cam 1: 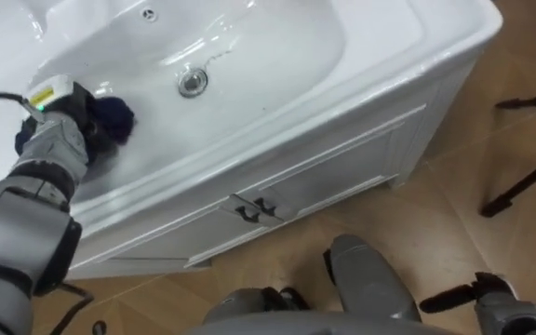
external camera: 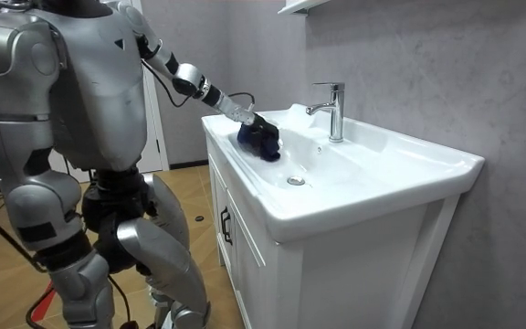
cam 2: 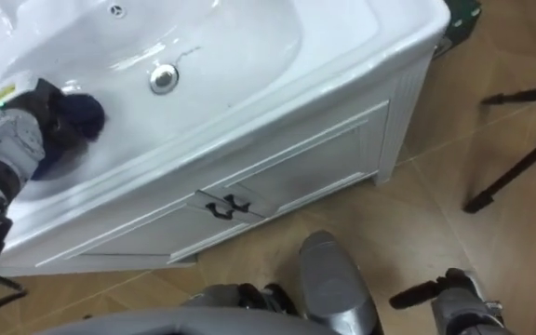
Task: Wipe basin
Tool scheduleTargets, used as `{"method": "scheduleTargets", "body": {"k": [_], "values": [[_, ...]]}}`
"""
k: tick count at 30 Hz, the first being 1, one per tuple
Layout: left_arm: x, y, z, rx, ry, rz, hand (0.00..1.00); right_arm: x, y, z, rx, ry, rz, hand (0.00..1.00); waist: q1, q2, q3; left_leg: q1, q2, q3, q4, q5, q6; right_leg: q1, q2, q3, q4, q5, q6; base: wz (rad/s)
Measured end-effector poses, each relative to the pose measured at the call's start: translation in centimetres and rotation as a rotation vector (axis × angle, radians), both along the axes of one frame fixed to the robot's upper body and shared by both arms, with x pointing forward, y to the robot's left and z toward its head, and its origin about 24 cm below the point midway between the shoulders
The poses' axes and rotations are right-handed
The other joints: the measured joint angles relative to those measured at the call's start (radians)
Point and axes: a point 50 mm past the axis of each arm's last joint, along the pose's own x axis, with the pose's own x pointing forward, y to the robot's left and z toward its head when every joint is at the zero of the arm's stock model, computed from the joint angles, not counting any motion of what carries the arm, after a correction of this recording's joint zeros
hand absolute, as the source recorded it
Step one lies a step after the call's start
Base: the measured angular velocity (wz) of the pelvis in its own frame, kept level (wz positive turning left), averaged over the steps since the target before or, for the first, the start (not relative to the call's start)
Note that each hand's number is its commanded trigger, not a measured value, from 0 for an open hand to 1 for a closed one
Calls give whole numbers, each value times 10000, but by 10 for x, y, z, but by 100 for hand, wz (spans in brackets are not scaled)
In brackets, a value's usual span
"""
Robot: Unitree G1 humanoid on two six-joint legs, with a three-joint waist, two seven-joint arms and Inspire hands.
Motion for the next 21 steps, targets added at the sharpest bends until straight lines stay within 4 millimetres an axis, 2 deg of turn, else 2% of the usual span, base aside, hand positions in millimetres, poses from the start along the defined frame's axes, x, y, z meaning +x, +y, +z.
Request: {"method": "scheduleTargets", "body": {"k": [3, 4, 5, 7, 8, 11, 15, 18, 21], "values": [[0, -3, 0, -77, -316, -206, 100, -10, -2, -1, 227, -8, -570, 0, 180, -182, -26, 279, -66, -116, -263, 110, -28, 302, -35, -75, -177, -15, -7, 12], [1, -6, 2, -99, -571, -387, 100, -17, -3, -2, 328, 67, -728, 0, 209, -191, -78, 377, -69, -241, -351, 159, -50, 501, -54, -220, -349, -3, -22, 29], [3, -8, 4, -41, -763, -633, 100, -24, -3, -3, 421, 177, -998, 0, 246, -280, -73, 440, -61, -408, -446, 228, -70, 707, -67, -401, -565, 5, -5, 37], [6, -12, 9, -42, -1142, -858, 100, -33, -5, -3, 404, 281, -1375, 0, 269, -362, -125, 468, -36, -685, -585, 330, -102, 954, -58, -648, -947, 103, -12, 39], [7, -14, 11, -60, -1308, -992, 100, -36, -7, -3, 367, 282, -1538, 0, 286, -370, -123, 574, -24, -864, -726, 375, -123, 1194, -36, -810, -1225, 214, -80, 35], [8, -21, 15, -150, -1739, -1350, 100, -46, -8, -3, 430, 347, -1673, 0, 365, -395, -130, 850, -26, -1178, -941, 427, -148, 1752, -39, -1117, -1718, 298, -93, 30], [7, -29, 19, -254, -2202, -1743, 100, -50, -4, -5, 737, 323, -1618, 0, 547, -418, -160, 1193, -114, -1472, -1299, 480, -155, 2265, -75, -1392, -2173, 343, -64, 25], [8, -36, 26, -378, -2739, -2016, 100, -48, -2, -6, 819, 195, -1570, 0, 820, -544, -171, 1645, -249, -1593, -1810, 631, -152, 2672, -140, -1471, -2494, 351, -29, 15], [9, -39, 42, -394, -3802, -2086, 100, -47, -1, -6, 807, 141, -1616, 0, 990, -596, -203, 1856, -268, -1787, -2045, 665, -177, 3099, -131, -1706, -2947, 387, -5, 22]]}}
